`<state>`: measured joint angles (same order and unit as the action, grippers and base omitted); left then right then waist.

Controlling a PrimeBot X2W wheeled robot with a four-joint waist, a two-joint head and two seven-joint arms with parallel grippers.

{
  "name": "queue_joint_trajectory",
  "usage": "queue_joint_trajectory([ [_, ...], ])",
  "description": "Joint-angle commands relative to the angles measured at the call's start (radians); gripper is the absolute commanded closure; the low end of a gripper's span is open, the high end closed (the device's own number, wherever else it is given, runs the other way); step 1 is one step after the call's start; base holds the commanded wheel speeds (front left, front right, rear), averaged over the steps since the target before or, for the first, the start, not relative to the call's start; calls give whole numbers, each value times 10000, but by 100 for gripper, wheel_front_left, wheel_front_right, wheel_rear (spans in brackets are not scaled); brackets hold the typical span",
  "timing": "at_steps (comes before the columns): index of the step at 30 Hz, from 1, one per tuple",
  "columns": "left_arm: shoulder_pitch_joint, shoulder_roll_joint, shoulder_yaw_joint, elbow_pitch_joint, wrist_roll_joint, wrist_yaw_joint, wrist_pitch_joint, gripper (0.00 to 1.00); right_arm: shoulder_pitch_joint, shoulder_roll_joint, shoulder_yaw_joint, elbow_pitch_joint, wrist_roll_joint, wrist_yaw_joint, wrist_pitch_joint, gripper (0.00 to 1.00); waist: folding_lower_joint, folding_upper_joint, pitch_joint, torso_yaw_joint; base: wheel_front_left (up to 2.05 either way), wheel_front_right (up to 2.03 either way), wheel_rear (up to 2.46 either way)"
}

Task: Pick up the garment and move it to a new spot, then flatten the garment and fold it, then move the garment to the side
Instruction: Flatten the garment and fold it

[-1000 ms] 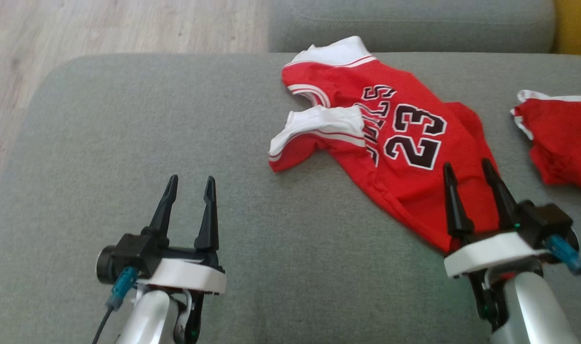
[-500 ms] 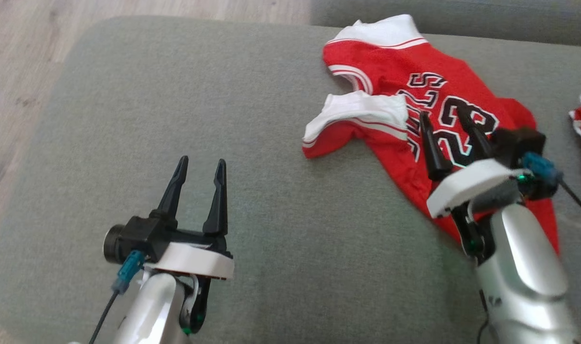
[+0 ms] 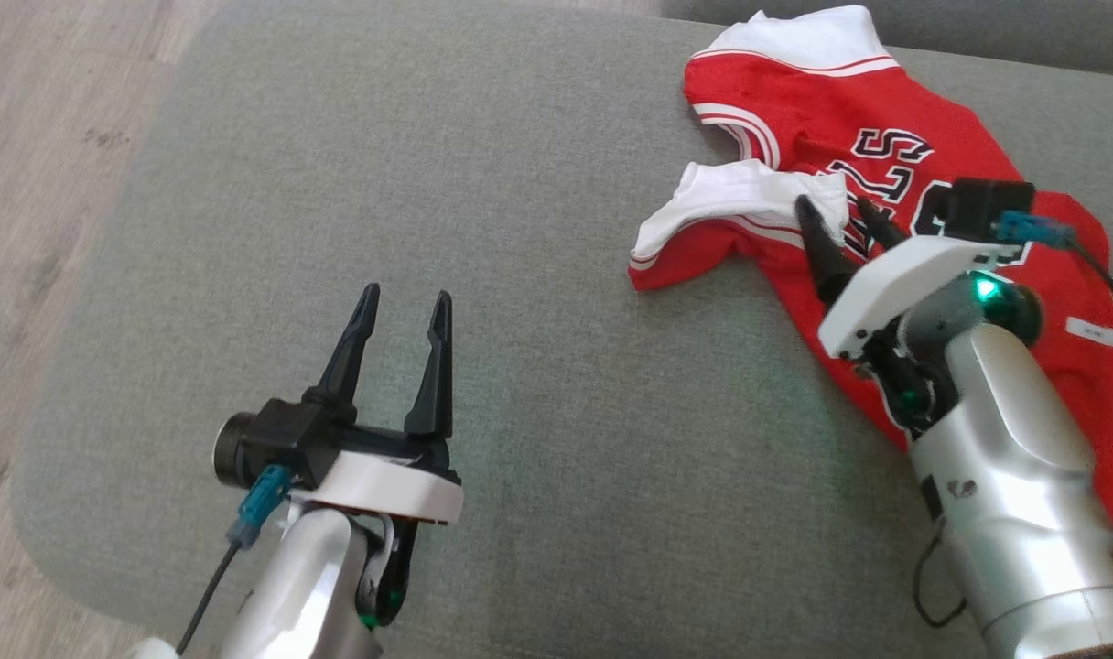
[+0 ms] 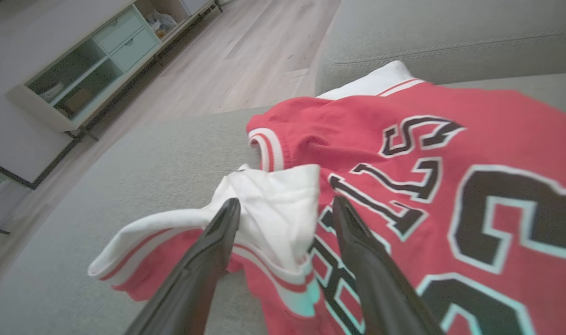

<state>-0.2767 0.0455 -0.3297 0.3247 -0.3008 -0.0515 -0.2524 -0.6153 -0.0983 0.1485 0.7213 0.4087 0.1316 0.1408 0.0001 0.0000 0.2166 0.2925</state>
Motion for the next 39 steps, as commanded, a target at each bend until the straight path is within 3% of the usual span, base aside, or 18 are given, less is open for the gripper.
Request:
queue_joint_trajectory([
  [1, -445, 47, 225, -270, -56, 55, -94, 0, -442, 58, 564, -188, 502, -9, 121, 0, -1, 0, 25, 46, 0, 0, 0],
  [2, -455, 47, 224, -266, -58, 64, -94, 0, -492, -26, 794, -146, 670, -9, 149, 0, -1, 0, 34, 51, 0, 0, 0],
  [3, -465, 47, 226, -264, -59, 70, -94, 0, -533, -117, 996, -131, 821, -9, 102, 73, -1, 0, 41, 53, 0, 0, 0],
  [4, -472, 47, 228, -260, -59, 75, -94, 0, -564, -207, 1200, -149, 953, -9, -15, 100, -1, 0, 40, 53, 0, 0, 0],
  [8, -468, 47, 249, -241, -36, 116, -94, 0, -590, -382, 1821, -332, 1341, -9, -497, 100, -1, 0, -20, 8, 0, 0, 0],
  [17, -300, 47, 511, -137, 114, 99, -94, 0, 0, -824, 4537, -1468, 1517, -9, -1984, 100, -1, 0, -457, -396, 0, 0, 0],
  [24, -156, 47, 527, -23, 168, 70, -94, 0, 409, -1124, 6937, -1950, 754, -9, -2761, 100, -1, 0, -860, -582, 0, 0, 0],
  [33, 57, 47, 477, 127, 166, 97, -94, 0, 584, -1401, 9567, -1475, -78, -9, -3096, 100, -1, 0, -1381, -630, 0, 0, 0],
  [34, 96, 47, 493, 141, 174, 101, -94, 0, 587, -1435, 9808, -1397, -161, -9, -3153, 69, -1, 0, -1442, -652, 0, 0, 0],
  [35, 136, 47, 511, 151, 185, 106, -94, 0, 607, -1461, 10021, -1294, -199, -9, -3182, 0, -1, 0, -1498, -679, 0, 0, 0],
  [39, 275, 47, 588, 182, 251, 104, -94, 0, 696, -1465, 10641, -1106, -92, -9, -3390, 0, -1, 0, -1715, -818, 0, 0, 0],
])
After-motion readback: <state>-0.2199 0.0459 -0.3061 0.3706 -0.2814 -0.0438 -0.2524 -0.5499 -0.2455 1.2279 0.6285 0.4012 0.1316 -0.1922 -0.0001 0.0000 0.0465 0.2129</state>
